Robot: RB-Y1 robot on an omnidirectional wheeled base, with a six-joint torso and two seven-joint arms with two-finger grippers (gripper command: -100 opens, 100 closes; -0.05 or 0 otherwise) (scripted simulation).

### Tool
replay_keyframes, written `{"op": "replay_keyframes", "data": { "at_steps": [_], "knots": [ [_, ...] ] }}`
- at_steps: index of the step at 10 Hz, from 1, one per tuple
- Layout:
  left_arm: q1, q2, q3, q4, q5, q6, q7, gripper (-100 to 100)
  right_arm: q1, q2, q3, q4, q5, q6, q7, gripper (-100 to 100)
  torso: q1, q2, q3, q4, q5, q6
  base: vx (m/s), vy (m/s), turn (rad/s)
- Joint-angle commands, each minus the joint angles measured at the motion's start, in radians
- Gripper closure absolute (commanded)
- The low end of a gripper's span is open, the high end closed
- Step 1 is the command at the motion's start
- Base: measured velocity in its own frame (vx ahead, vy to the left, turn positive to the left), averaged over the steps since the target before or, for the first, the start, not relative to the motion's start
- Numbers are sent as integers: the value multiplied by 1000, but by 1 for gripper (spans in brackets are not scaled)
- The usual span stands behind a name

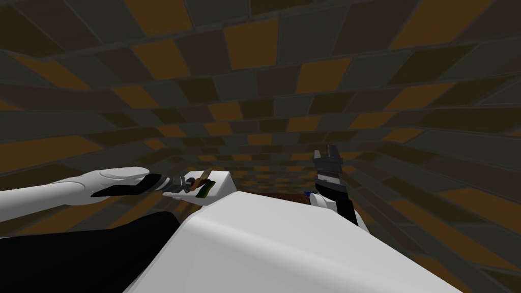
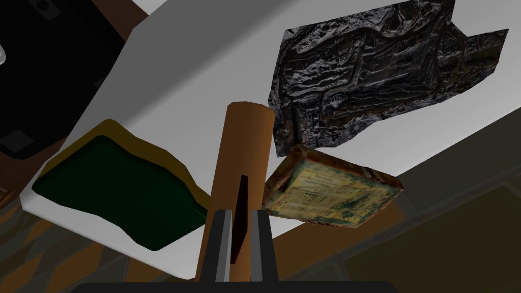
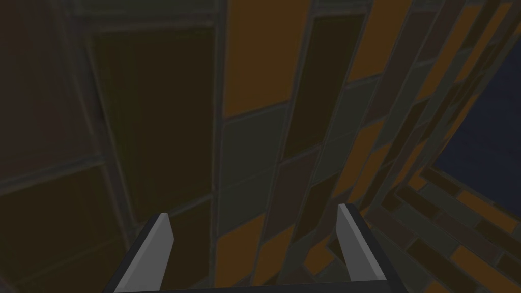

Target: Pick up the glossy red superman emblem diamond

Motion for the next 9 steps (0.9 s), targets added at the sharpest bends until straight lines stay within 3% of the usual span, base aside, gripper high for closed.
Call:
{"op": "replay_keyframes", "data": {
  "at_steps": [1, 2, 3, 6, 8, 9],
  "knots": [
    [0, 0, 0, 0, 0, 0, 0, 100, 0, 0, 0, 0, 0, 0, 0, 0, 0, 0, 0, 0, 0, 0, 0, 0, 0],
    [0, 0, 0, 0, 0, 0, 0, 0, 0, 0, 0, 0, 0, 0, 0, 0, 0, 0, 0, 0, 0, 0, 0, 0, 0],
    [14, 5, 29, 0, -11, -8, 16, 100, 0, 0, 0, 0, 0, 0, 0, 0, 0, 0, 0, 0, 0, 0, -18, -7, 47],
    [20, 45, 71, 32, -11, -50, 35, 100, 0, 0, 0, 0, 0, 0, 0, 0, -2, 3, 2, 1, -1, -1, -43, -16, 75],
    [19, 46, 70, 33, -11, -49, 34, 100, 0, 0, 0, 0, 0, 0, 0, 0, -2, 4, 2, 1, -1, -1, -31, -6, 24],
    [20, 46, 73, 33, -12, -52, 36, 0, 0, 0, 0, 0, 0, 0, 0, 0, -1, 3, 2, 1, 0, -1, 0, 0, 0]
  ]
}}
